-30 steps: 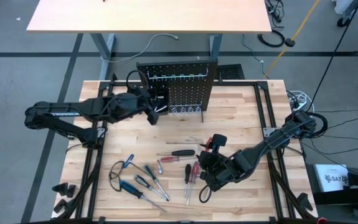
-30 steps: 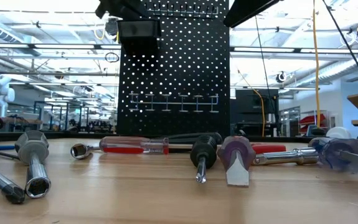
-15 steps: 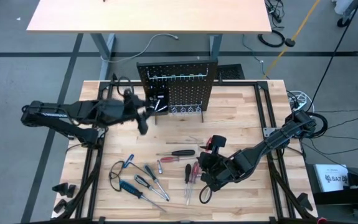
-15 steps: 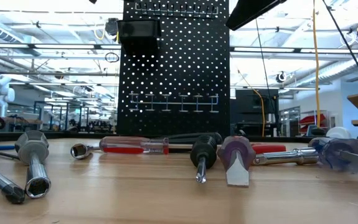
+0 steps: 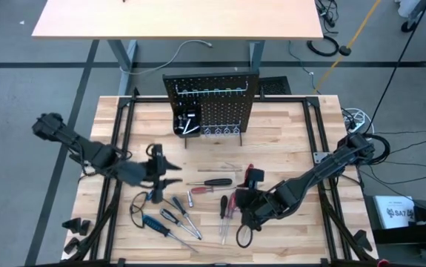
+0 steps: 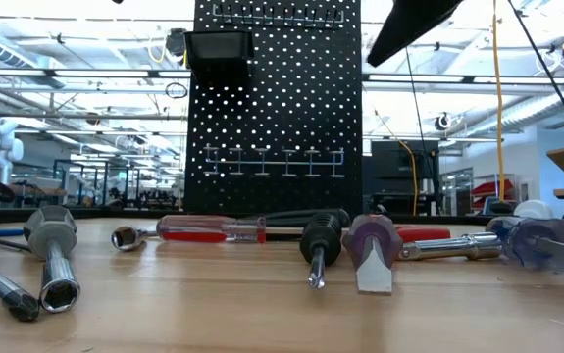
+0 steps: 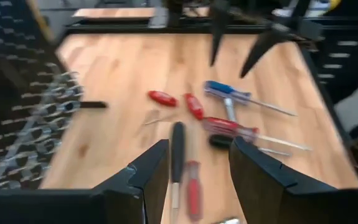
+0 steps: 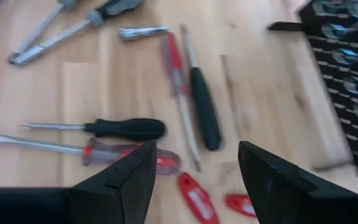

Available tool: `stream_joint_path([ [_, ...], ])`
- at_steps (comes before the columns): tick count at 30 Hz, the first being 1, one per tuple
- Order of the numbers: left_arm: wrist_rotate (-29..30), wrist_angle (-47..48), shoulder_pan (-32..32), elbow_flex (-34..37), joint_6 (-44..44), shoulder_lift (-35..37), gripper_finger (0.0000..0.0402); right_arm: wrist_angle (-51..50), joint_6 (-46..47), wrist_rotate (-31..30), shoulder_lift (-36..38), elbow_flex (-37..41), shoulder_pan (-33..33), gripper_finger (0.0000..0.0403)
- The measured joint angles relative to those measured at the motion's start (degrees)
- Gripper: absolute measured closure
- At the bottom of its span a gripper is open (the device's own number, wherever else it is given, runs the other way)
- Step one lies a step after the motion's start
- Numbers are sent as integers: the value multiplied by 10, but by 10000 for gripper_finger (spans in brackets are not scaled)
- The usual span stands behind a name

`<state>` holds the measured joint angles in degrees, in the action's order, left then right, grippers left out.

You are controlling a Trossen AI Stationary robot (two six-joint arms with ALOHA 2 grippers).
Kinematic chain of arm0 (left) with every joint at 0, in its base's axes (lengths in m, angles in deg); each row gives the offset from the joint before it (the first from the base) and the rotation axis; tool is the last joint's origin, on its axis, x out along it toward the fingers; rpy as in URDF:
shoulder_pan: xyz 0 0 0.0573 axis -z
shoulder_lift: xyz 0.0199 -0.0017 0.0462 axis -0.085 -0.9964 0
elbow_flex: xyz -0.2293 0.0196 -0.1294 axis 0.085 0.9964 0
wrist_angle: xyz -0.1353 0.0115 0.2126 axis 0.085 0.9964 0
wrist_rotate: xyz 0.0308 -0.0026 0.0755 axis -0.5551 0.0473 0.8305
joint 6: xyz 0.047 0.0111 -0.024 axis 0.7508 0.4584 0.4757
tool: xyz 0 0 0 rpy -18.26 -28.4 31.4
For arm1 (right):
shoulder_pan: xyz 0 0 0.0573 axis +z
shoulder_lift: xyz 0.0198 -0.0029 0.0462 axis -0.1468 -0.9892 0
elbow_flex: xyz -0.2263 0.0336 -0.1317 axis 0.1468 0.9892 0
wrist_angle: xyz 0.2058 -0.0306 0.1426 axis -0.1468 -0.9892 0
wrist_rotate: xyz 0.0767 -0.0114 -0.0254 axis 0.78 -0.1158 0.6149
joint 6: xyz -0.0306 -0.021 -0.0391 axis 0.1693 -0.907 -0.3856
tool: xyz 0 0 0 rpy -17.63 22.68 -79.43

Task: Hang tools onto peg board
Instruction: Put the extension bar into the black bin on the pegboard

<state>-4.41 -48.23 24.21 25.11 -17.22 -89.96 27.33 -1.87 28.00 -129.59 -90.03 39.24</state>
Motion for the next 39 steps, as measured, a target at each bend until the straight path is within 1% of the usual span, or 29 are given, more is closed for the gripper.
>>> stream_joint_path([
  [6, -2, -81, 46, 60, 0, -3, 234, 49, -46, 82, -31, 0, -8, 186],
  [11, -2, -160, 63, 112, -1, -4, 233, 16, -52, 115, -46, 1, -8, 186],
  [14, -3, -204, 63, 139, -5, -4, 233, 19, -51, 147, -41, 21, -9, 186],
  [17, -2, -206, 63, 148, -13, -8, 233, 30, -49, 154, -34, 47, -13, 186],
  [20, 2, -226, 63, 156, -12, -14, 233, 66, -45, 179, -33, 84, -22, 186],
  [25, 3, -288, 62, 173, 15, -28, 233, 146, -43, 195, -33, 141, -35, 186],
  [31, 3, -298, 62, 174, 17, -47, 233, 163, -27, 196, -33, 158, -34, 186],
  [33, 4, -303, 62, 174, 17, -56, 233, 187, -26, 196, -33, 165, -33, 186],
  [35, 4, -319, 62, 174, 22, -64, 233, 212, -26, 196, -33, 176, -34, 186],
  [39, 5, -346, 61, 174, 40, -84, 233, 218, -18, 196, -33, 187, -34, 186],
])
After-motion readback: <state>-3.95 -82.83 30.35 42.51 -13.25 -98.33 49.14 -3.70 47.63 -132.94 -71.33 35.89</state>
